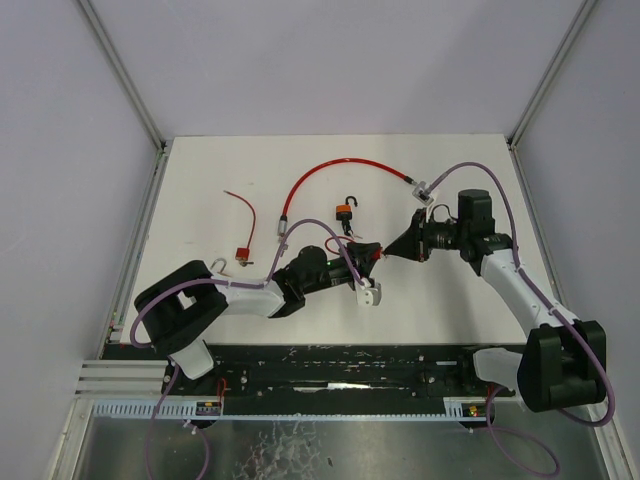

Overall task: Lock with the key
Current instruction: Lock the lock.

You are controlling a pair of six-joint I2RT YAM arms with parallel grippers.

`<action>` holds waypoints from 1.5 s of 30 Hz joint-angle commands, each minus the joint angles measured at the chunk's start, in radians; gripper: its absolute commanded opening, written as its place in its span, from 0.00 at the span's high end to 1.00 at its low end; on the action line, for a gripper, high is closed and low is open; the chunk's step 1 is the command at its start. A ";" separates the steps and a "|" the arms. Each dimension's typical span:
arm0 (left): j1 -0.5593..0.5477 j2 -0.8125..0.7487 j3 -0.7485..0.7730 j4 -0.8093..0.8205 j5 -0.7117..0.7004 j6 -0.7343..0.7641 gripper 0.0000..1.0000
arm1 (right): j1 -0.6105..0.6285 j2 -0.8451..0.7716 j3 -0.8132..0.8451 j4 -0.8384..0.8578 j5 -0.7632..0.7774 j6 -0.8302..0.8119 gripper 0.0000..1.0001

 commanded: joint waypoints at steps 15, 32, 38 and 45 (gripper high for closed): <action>0.006 -0.013 0.021 0.055 -0.031 0.006 1.00 | -0.015 0.081 0.077 0.007 -0.074 0.218 1.00; 0.025 -0.061 -0.001 0.111 0.028 -0.135 1.00 | -0.114 -0.099 0.145 -0.139 -0.050 -0.043 0.48; 0.060 -0.151 0.026 0.125 0.080 -0.520 1.00 | -0.149 -0.281 0.062 -0.058 -0.167 -0.227 0.33; 0.155 -0.193 0.113 0.062 0.142 -1.056 1.00 | -0.150 -0.376 -0.073 0.093 -0.197 -0.315 0.14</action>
